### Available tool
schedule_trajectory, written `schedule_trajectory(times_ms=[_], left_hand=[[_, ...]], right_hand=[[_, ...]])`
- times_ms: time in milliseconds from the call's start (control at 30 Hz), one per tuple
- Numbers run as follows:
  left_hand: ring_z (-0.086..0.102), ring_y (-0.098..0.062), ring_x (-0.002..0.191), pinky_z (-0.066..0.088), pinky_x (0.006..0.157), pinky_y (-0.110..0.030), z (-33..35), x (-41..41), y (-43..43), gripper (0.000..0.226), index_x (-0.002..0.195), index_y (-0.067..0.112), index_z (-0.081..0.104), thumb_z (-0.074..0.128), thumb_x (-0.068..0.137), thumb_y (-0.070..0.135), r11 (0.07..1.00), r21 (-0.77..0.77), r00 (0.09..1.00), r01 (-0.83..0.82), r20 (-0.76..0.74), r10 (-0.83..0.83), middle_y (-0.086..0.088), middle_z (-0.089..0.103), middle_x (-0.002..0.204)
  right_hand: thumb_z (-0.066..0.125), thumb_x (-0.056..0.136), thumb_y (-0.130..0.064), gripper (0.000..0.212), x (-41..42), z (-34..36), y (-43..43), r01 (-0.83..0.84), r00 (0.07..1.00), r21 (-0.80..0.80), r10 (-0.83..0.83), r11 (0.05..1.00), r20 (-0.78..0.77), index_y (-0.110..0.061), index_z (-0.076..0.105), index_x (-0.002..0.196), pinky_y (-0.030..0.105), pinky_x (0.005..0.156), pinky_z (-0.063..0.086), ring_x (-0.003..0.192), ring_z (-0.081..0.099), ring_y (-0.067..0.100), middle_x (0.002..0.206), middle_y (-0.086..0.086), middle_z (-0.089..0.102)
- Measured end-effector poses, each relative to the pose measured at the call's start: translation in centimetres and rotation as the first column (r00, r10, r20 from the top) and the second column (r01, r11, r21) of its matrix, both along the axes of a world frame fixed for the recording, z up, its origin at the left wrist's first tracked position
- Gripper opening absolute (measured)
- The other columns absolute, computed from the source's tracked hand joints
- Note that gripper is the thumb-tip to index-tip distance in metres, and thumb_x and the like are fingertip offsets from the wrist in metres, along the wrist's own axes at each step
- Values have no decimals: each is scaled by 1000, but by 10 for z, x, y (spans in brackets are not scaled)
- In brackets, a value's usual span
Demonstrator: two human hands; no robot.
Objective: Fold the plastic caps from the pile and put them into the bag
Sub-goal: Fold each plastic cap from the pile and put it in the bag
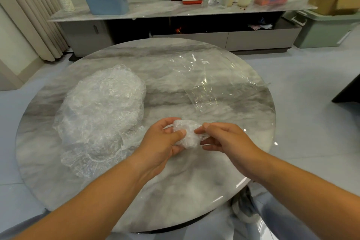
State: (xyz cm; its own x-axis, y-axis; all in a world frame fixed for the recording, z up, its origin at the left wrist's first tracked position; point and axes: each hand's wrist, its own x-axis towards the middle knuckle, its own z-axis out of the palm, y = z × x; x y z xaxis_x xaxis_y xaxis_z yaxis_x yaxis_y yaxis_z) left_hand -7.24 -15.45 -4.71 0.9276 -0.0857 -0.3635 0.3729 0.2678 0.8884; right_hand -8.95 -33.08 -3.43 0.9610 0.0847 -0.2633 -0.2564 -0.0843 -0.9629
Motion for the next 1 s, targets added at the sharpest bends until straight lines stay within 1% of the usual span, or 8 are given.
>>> schedule_trajectory(times_ms=[100,167,267,367,533,733,900,1000], left_hand=[[73,-23,99,61,85,-39,7,15,-11,28,120,12,61,70,93,15,997,72,999,38,28,-40,-12,72,112],[68,-16,105,56,93,-34,12,33,-19,26,114,17,65,64,96,37,955,286,986,81,114,-118,-3,70,114],[55,-8,116,42,95,-20,11,66,-35,32,123,25,63,47,103,45,676,731,859,94,283,-426,8,59,125],[34,-16,143,25,115,-26,1,97,-59,50,145,18,49,44,104,45,365,927,680,84,214,-701,2,42,153],[45,-20,129,41,105,-39,-21,115,-75,68,120,14,63,28,93,66,83,994,506,76,33,-862,-3,52,133],[42,-20,132,38,110,-36,-37,98,-53,72,126,29,61,18,88,73,-53,999,453,-3,-46,-890,1,45,141],[24,-19,148,30,116,-35,-31,64,-24,78,132,34,57,10,85,75,-84,996,492,-11,-68,-868,-2,27,161],[11,-18,153,20,119,-34,-26,44,-11,76,137,36,53,10,87,74,-93,996,526,10,-85,-846,-2,14,167]], right_hand=[[58,101,-22,27,16,10,-13,74,996,-13,-73,997,60,-9,78,88,42,92,56,73,69,12,75,-2,74],[56,102,-24,30,37,20,-27,183,979,22,-184,983,88,-9,76,85,44,92,56,71,68,15,72,-2,73],[49,106,-31,36,75,31,-50,316,943,76,-322,946,88,-11,72,85,44,95,56,81,70,22,84,2,73],[42,107,-36,39,107,28,-72,348,930,6,-346,937,122,-14,70,93,41,99,54,90,71,22,94,3,72],[34,107,-49,48,130,10,-89,223,959,-327,-147,918,242,-16,68,117,23,81,46,102,66,8,117,-6,68],[35,103,-56,69,123,-7,-87,90,934,-593,140,800,330,8,61,108,52,92,51,92,69,29,111,21,67],[40,106,-46,41,104,-20,-87,61,987,-297,-13,953,162,-14,66,112,47,93,53,89,73,19,124,1,66],[39,107,-44,47,89,-23,-85,142,990,-50,-141,989,19,-9,70,106,42,86,54,83,72,23,111,10,71]])
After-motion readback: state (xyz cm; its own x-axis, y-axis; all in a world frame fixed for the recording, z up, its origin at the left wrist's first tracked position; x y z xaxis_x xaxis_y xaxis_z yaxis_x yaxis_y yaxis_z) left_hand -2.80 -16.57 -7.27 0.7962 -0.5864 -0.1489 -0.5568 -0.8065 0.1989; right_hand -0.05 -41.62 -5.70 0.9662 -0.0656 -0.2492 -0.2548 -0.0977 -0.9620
